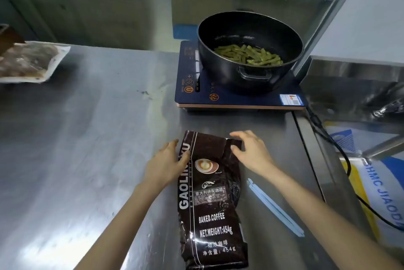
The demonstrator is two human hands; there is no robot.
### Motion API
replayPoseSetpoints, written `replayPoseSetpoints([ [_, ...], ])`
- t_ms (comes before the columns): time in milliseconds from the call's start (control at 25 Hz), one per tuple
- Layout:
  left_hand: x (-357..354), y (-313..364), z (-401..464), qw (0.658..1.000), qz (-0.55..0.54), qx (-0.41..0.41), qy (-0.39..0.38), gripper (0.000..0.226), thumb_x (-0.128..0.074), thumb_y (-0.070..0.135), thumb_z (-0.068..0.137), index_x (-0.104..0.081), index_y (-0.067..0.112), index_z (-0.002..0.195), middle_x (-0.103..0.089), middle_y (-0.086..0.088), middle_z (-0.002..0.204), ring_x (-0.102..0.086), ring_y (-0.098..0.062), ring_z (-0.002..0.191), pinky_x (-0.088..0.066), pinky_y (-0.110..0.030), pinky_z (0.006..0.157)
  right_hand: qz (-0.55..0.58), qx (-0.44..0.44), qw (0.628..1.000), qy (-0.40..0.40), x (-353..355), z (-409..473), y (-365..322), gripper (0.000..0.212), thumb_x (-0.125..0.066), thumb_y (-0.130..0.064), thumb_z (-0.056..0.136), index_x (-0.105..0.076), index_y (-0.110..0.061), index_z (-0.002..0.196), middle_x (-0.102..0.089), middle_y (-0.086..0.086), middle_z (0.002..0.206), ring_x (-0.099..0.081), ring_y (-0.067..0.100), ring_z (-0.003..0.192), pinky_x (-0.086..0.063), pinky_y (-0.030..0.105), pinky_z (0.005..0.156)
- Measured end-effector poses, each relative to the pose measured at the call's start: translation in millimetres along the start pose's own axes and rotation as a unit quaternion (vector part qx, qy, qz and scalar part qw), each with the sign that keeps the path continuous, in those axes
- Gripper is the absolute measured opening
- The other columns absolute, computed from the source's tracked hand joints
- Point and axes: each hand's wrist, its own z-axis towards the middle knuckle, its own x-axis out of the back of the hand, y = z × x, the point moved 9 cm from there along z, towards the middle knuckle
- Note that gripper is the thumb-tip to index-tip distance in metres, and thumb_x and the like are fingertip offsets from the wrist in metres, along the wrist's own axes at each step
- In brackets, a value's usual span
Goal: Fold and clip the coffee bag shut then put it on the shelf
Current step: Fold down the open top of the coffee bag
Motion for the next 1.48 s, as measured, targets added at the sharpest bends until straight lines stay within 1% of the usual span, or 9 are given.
replayPoseSetpoints([
  [240,-12.9,-4.0,8.2,0.999,-0.03,0.012,-0.009,0.038,-0.046,0.032,0.088,-0.047,0.013,0.121,-0.064,-0.016,0.118,-0.057,-0.034,0.11,-0.046,-0.042,0.089,-0.003,0.004,1.0,-0.002,-11.7,12.6,1.7,0.03,-0.052,-0.014,0.086,-0.054,-0.011,0.117,-0.053,0.01,0.124,-0.048,0.025,0.117,-0.031,0.024,0.094],
  [400,-14.2,-5.3,8.4,0.996,-0.085,0.019,0.006,0.03,-0.04,0.025,0.091,-0.051,0.007,0.113,-0.066,-0.018,0.111,-0.059,-0.035,0.104,-0.045,-0.038,0.084,0.001,0.005,1.0,0.016,-9.2,14.5,2.5,0.018,-0.052,-0.015,0.087,-0.057,-0.007,0.102,-0.057,0.011,0.113,-0.052,0.025,0.108,-0.029,0.017,0.077],
  [600,-4.7,-3.2,3.2,0.989,-0.138,0.009,0.052,0.024,-0.038,0.015,0.092,-0.055,0.001,0.102,-0.066,-0.018,0.103,-0.058,-0.032,0.095,-0.034,-0.027,0.07,0.003,0.003,1.0,0.017,-4.8,9.3,3.3,0.018,-0.051,-0.018,0.088,-0.057,-0.007,0.1,-0.058,0.01,0.112,-0.051,0.022,0.104,-0.028,0.016,0.074],
  [720,2.5,1.7,-2.8,0.985,-0.16,-0.006,0.067,0.023,-0.039,0.015,0.092,-0.057,0.001,0.098,-0.067,-0.014,0.096,-0.057,-0.025,0.088,-0.036,-0.026,0.066,-0.005,0.014,0.999,0.03,4.6,4.0,-2.9,0.017,-0.05,-0.018,0.089,-0.056,-0.007,0.1,-0.058,0.01,0.11,-0.05,0.022,0.102,-0.026,0.015,0.071],
  [880,12.6,8.2,-16.1,0.971,-0.22,-0.029,0.089,0.02,-0.042,0.013,0.091,-0.06,0.006,0.094,-0.062,-0.003,0.083,-0.055,-0.011,0.072,-0.038,-0.002,0.055,0.001,0.041,0.998,0.054,21.4,-6.7,-13.3,0.014,-0.051,-0.017,0.088,-0.057,-0.008,0.095,-0.061,0.008,0.108,-0.046,0.014,0.087,-0.024,0.013,0.064],
  [1040,20.9,19.2,-33.2,0.957,-0.267,-0.052,0.101,0.017,-0.044,0.016,0.09,-0.06,0.014,0.086,-0.066,-0.003,0.08,-0.059,-0.013,0.073,-0.041,-0.015,0.063,0.024,0.047,0.995,0.089,38.8,-21.9,-19.7,0.01,-0.052,-0.016,0.087,-0.058,-0.009,0.091,-0.064,0.006,0.113,-0.054,0.015,0.093,-0.031,0.015,0.074],
  [1120,31.5,29.8,-39.7,0.953,-0.269,-0.08,0.118,0.016,-0.044,0.016,0.09,-0.06,0.016,0.084,-0.065,0.002,0.075,-0.058,-0.001,0.067,-0.041,-0.011,0.06,0.04,0.05,0.992,0.111,51.0,-29.5,-24.4,0.009,-0.053,-0.015,0.086,-0.059,-0.01,0.09,-0.065,0.005,0.115,-0.056,0.016,0.103,-0.034,0.017,0.083],
  [1240,52.2,47.1,-47.2,0.94,-0.284,-0.119,0.147,0.015,-0.045,0.016,0.089,-0.059,0.019,0.083,-0.063,0.01,0.073,-0.055,0.012,0.062,-0.04,-0.006,0.059,0.054,0.077,0.984,0.152,77.9,-41.1,-39.9,0.009,-0.054,-0.014,0.086,-0.059,-0.009,0.091,-0.065,0.005,0.116,-0.056,0.013,0.103,-0.037,0.02,0.089],
  [1480,79.9,64.0,-60.0,0.909,-0.353,-0.153,0.163,0.019,-0.044,0.016,0.09,-0.059,0.023,0.08,-0.065,0.004,0.078,-0.058,-0.003,0.069,-0.045,-0.017,0.067,0.029,0.16,0.966,0.2,117.6,-64.1,-78.1,0.005,-0.053,-0.017,0.086,-0.057,-0.014,0.087,-0.062,0.002,0.117,-0.049,0.003,0.095,-0.037,0.021,0.086],
])
